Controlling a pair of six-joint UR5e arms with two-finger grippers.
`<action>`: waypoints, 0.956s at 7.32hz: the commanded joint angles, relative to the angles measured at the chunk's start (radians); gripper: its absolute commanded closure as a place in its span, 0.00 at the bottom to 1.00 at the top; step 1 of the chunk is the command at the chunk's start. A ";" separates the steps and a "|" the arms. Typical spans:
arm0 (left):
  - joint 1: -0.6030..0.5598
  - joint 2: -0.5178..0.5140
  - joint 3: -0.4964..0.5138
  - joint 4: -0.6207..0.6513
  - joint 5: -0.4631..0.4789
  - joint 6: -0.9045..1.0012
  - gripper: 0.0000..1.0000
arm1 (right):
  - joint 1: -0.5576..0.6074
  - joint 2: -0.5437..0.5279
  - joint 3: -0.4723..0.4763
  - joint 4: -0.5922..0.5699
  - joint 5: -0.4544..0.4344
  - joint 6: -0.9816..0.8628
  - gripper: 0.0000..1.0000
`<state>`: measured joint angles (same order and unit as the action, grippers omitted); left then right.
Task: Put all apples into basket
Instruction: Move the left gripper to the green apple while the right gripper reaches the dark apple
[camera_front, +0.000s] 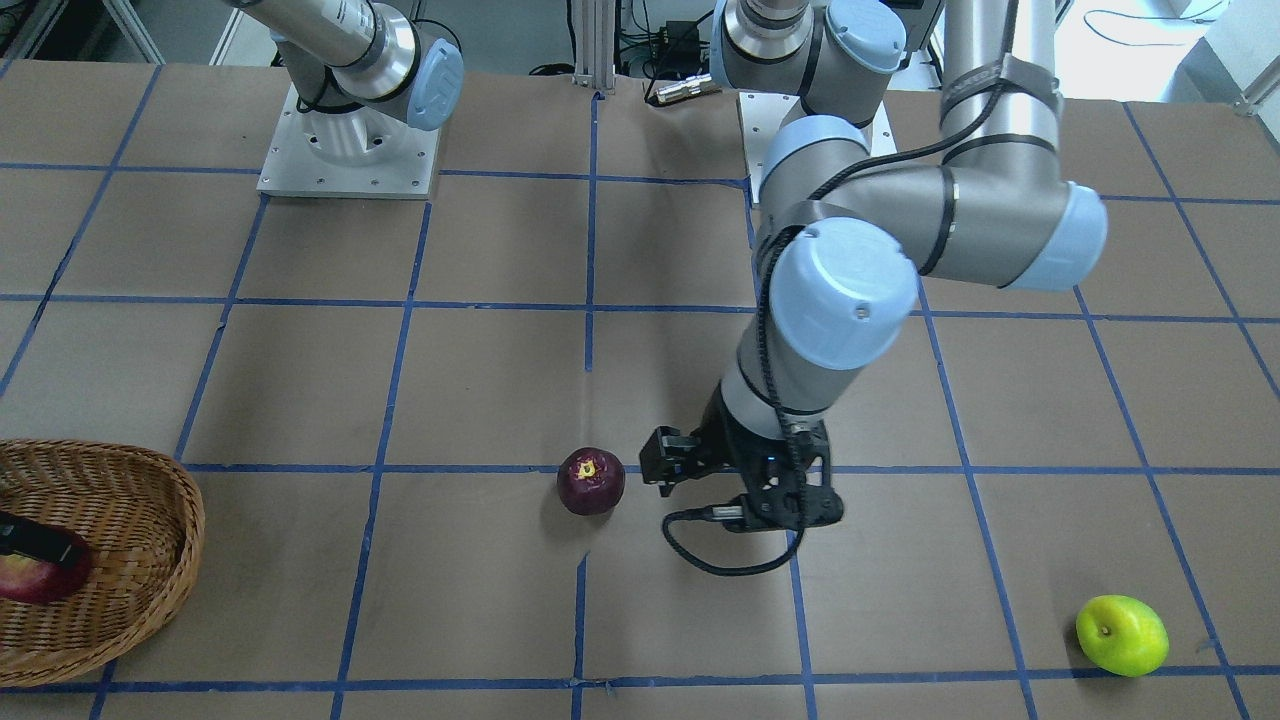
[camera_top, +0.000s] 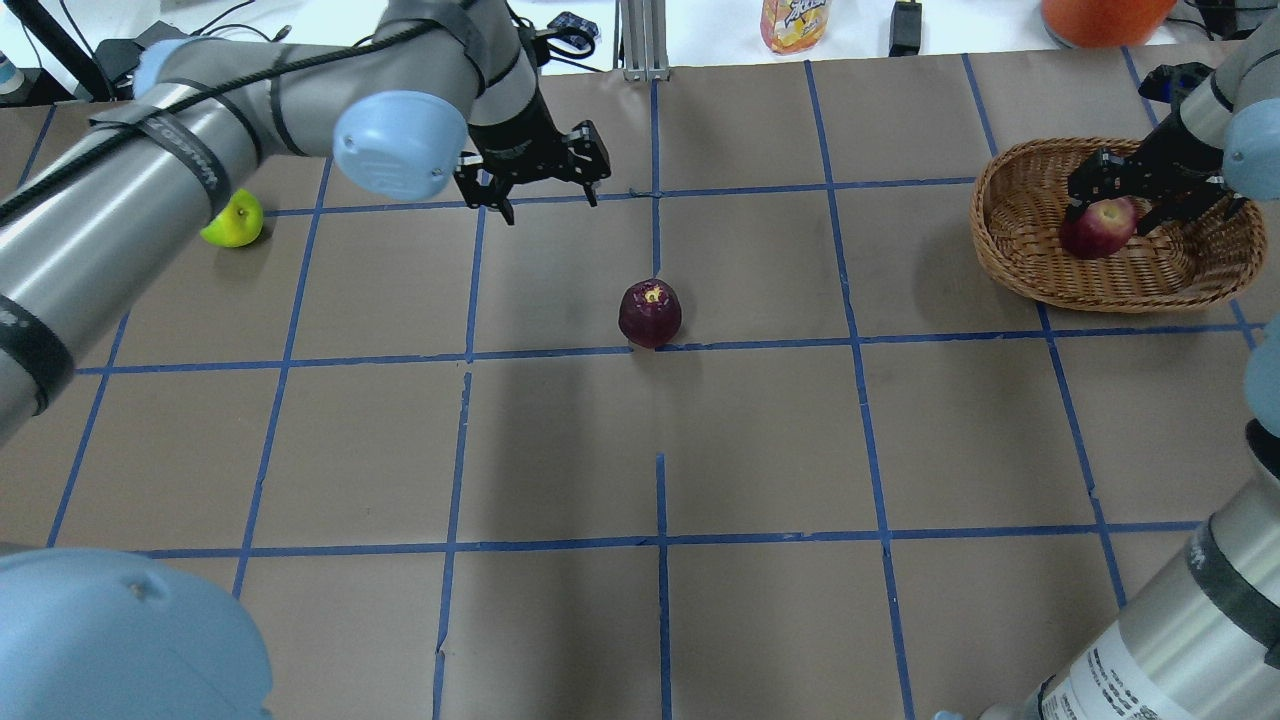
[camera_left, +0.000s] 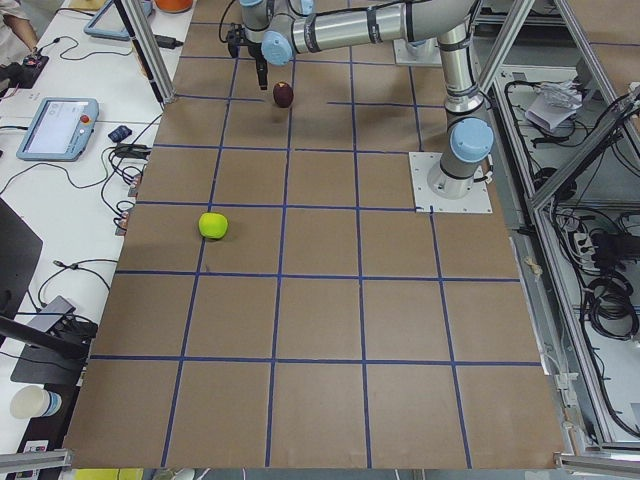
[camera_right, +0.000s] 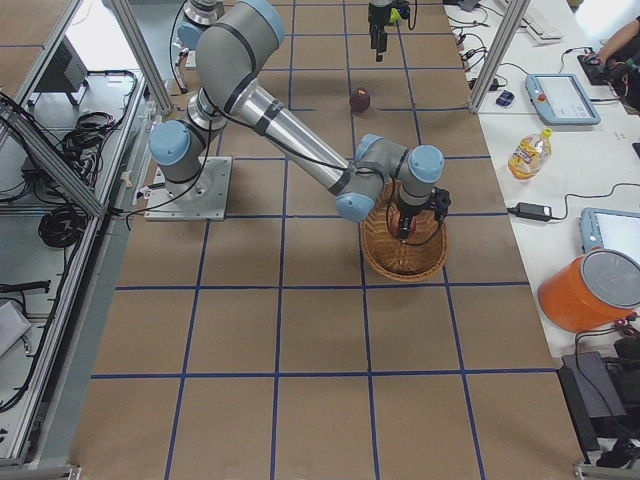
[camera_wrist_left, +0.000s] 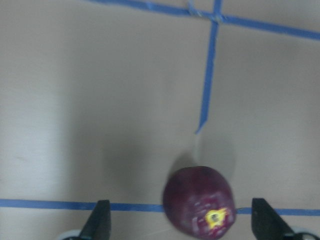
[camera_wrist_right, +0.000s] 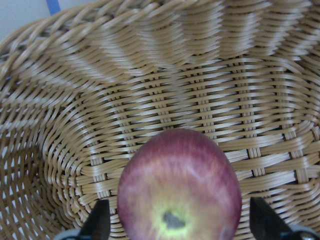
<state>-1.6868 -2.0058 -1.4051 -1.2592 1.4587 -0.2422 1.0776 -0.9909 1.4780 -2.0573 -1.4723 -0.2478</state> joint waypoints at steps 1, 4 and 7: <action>0.166 0.013 0.014 -0.049 0.003 0.177 0.00 | 0.016 -0.038 0.001 0.009 -0.002 0.008 0.00; 0.407 -0.037 0.035 -0.048 0.000 0.518 0.00 | 0.211 -0.159 -0.001 0.134 -0.003 0.248 0.00; 0.561 -0.112 0.072 -0.031 -0.011 0.751 0.00 | 0.563 -0.166 0.013 0.129 0.003 0.694 0.00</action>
<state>-1.1753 -2.0837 -1.3573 -1.2981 1.4513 0.4095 1.5042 -1.1692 1.4878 -1.9214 -1.4737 0.2545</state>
